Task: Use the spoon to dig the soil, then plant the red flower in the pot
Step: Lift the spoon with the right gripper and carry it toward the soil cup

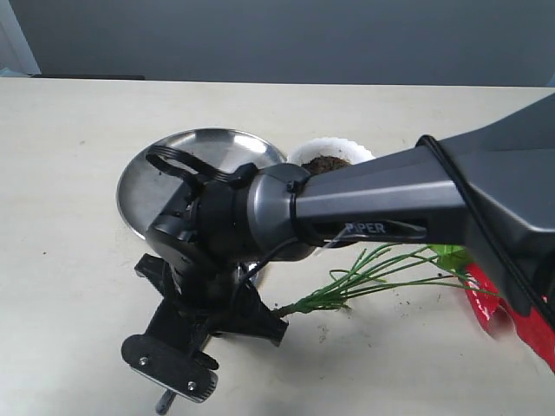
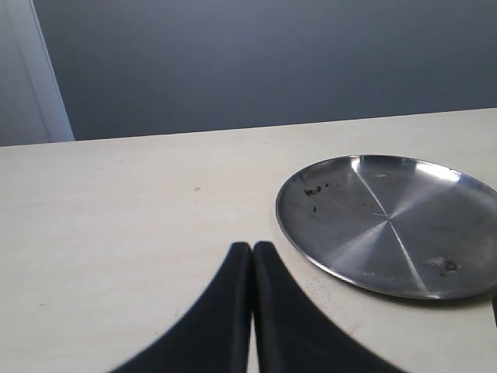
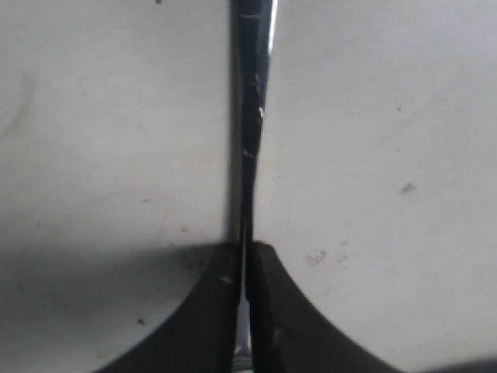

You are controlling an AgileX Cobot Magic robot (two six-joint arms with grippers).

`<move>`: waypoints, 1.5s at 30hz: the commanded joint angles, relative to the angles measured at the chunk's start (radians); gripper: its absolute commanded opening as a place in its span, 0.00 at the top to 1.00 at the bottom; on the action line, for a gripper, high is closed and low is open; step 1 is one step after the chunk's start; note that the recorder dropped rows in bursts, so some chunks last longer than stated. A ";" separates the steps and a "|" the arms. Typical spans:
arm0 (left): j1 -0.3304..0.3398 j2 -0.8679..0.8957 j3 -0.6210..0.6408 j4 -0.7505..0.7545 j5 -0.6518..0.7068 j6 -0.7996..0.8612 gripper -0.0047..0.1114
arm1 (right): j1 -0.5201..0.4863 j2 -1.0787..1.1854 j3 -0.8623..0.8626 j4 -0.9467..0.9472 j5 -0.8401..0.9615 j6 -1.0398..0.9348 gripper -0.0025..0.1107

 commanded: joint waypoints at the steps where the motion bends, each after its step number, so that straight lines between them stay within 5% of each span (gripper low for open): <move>1: -0.003 -0.005 -0.004 0.000 -0.001 -0.004 0.96 | 0.000 0.025 0.007 0.001 0.009 -0.002 0.97; 30: -0.003 -0.005 -0.004 0.000 -0.001 -0.004 0.96 | -0.002 -0.132 0.007 -0.022 -0.191 0.413 0.97; 39: -0.003 -0.005 -0.004 0.000 -0.001 -0.004 0.96 | -0.094 -0.233 0.007 -0.018 -0.407 1.068 0.97; 45: -0.003 -0.005 -0.004 0.000 -0.001 -0.004 0.96 | -0.274 -0.308 0.007 0.006 -0.667 1.526 0.97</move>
